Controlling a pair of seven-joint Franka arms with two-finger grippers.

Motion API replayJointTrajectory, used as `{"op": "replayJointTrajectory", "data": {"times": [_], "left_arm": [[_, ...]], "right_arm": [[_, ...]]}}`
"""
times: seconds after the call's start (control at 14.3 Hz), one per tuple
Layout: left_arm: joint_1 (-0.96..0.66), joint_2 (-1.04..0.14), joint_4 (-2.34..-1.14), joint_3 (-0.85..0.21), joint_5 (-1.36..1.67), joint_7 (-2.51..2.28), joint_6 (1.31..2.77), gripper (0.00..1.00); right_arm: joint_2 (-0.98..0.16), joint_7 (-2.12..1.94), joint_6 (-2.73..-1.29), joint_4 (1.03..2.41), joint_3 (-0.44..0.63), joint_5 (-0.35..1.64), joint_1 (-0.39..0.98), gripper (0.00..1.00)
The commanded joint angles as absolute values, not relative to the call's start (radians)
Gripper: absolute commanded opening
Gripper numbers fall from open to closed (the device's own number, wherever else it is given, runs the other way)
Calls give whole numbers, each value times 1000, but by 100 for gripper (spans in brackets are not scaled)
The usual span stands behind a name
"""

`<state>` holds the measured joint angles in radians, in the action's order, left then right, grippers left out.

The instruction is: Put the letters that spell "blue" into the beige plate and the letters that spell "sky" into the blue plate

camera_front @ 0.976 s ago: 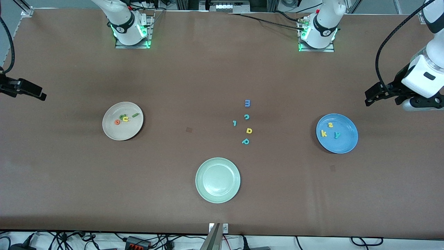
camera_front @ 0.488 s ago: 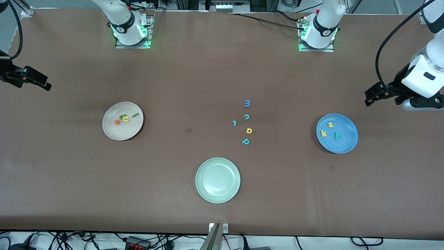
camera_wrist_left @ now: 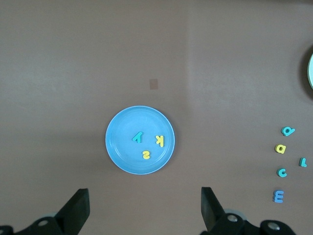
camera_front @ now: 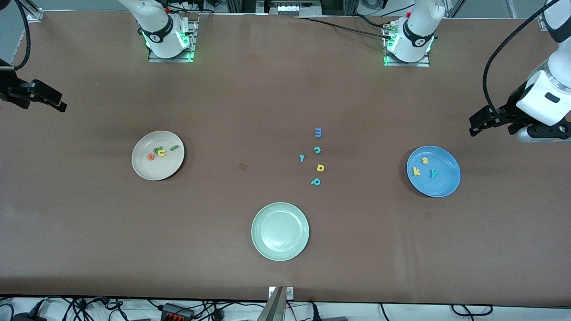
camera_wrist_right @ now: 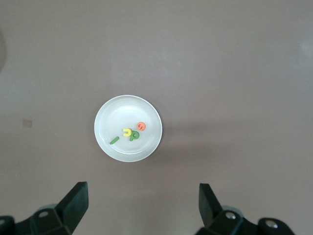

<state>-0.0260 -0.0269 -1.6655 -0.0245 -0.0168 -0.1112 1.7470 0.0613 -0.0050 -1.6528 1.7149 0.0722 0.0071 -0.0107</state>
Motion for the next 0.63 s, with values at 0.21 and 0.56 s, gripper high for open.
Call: {"op": "replayJointTrajectory", "data": {"times": [0.21, 0.56], "left_arm": [[-20, -37, -1638, -29, -26, -103, 1726, 100], [-20, -37, -1638, -29, -26, -103, 1724, 100]], "right_arm": [[81, -18, -1620, 1721, 61, -9, -20, 100], [81, -23, -1618, 1721, 61, -32, -20, 100]]}}
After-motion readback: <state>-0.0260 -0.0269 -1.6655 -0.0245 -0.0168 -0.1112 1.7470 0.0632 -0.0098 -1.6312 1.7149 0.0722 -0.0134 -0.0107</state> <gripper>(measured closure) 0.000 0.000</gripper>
